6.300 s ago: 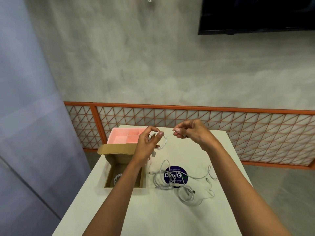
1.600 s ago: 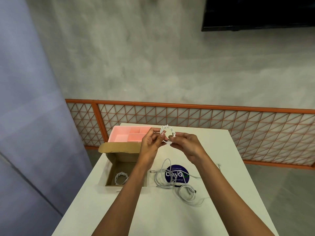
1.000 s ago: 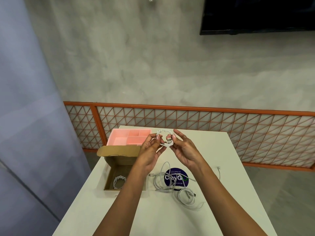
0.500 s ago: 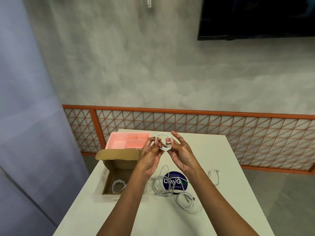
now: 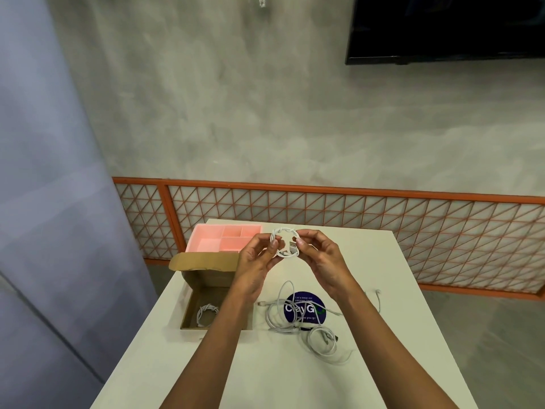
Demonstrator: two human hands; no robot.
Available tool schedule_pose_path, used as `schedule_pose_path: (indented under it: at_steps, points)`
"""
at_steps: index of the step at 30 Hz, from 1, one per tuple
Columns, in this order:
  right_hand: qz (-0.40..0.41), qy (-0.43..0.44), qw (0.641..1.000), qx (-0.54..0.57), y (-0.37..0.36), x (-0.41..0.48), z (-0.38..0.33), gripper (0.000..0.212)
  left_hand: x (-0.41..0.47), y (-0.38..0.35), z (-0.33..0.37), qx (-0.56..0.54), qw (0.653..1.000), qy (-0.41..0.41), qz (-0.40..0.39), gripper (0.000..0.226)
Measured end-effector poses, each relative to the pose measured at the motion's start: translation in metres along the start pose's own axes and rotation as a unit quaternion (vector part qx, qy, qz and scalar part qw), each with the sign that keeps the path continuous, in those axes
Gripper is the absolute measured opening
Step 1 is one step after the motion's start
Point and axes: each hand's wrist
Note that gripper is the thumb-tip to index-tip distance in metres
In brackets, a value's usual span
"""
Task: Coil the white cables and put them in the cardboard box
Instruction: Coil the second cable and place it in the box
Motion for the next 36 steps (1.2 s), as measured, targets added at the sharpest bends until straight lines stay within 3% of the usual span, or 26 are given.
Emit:
schedule_pose_path:
  at_steps: [10,15,19,23,25,28,32,36]
  points:
    - [0.055,0.001,0.986,-0.158,0.007,-0.003,0.01,0.011,-0.004,0.016,-0.008,0.121,0.993,0.005,0.011,0.02]
    - [0.07,-0.069,0.976,-0.193,0.012,-0.007,0.036,0.006,-0.015,0.042,-0.02,0.21,0.977,0.021,0.026,0.026]
    - [0.088,-0.135,0.969,-0.19,0.01,-0.015,0.073,0.007,-0.027,0.069,-0.034,0.24,0.968,0.056,0.04,0.007]
    - [0.104,-0.19,0.961,-0.17,-0.006,-0.021,0.112,0.01,-0.037,0.098,-0.047,0.288,0.948,0.105,0.08,0.006]
    - [0.095,-0.21,0.955,-0.186,-0.016,-0.021,0.129,0.003,-0.039,0.116,-0.052,0.301,0.939,0.118,0.114,0.003]
    - [0.06,-0.226,0.941,-0.244,-0.031,-0.015,0.152,0.016,-0.039,0.143,-0.056,0.312,0.929,0.132,0.151,0.008]
    - [0.002,-0.231,0.913,-0.336,-0.046,-0.002,0.17,0.027,-0.03,0.169,-0.056,0.34,0.915,0.145,0.162,0.005]
    - [-0.02,-0.268,0.894,-0.358,-0.057,0.013,0.181,0.029,-0.015,0.194,-0.067,0.366,0.899,0.176,0.164,0.011]
Point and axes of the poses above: each hand's wrist, its own x-axis towards the middle knuckle, its own y-axis out of the back of the hand, z = x × y, and after that the axes turned 1 degree about x, right-handed
